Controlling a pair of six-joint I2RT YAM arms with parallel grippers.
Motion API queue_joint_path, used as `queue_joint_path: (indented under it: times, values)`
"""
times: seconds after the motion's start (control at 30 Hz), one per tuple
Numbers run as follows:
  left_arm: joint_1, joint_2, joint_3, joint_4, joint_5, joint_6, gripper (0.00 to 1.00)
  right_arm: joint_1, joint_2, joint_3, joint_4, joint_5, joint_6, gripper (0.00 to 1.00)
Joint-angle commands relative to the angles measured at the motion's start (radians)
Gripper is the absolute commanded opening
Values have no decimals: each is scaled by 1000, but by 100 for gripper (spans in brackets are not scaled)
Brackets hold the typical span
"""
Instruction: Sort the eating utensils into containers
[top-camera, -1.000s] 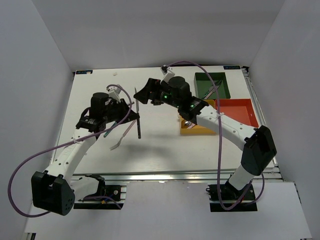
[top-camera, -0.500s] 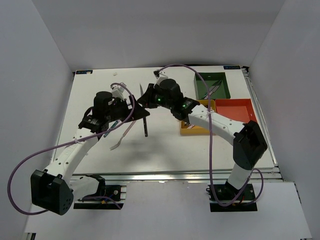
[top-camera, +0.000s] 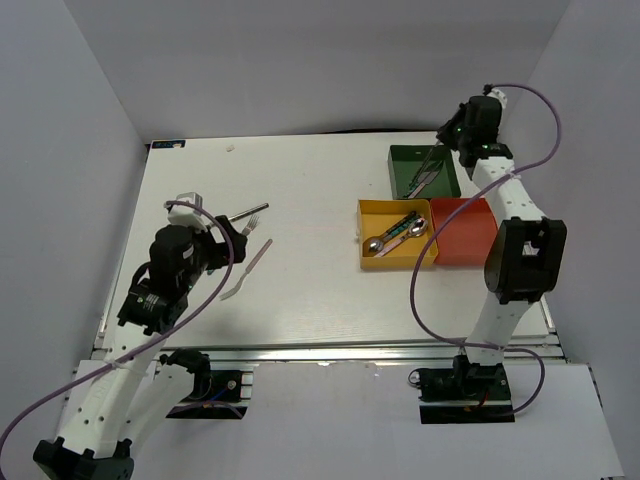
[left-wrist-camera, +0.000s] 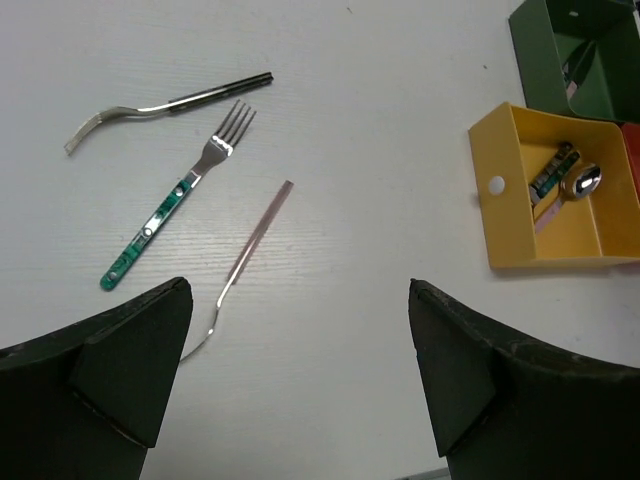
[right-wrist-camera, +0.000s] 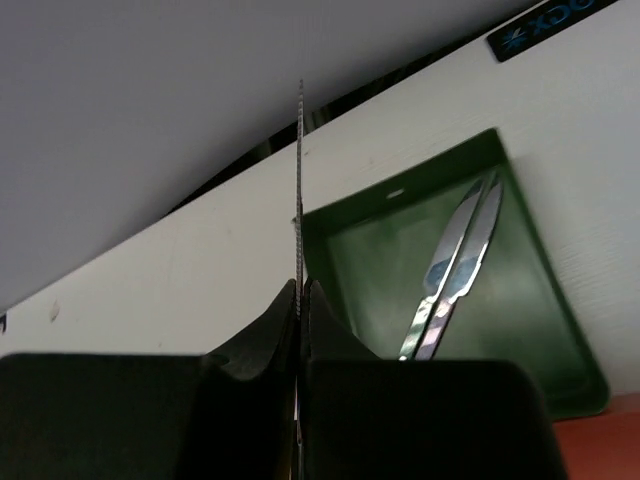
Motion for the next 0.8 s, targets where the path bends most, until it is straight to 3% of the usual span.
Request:
queue_joint_path:
  times: [0.0,0.27,0.77]
  values:
    - [-2,-6,-25,35,-93,23,98,-42,65,80,28,-1,-4,0]
    - [-3,77,-15,15,-85,26,98,-78,324,326,-1,56,28,0]
    - [-5,65,-21,23,-71,30,98,-76,381,304,38,99,56,0]
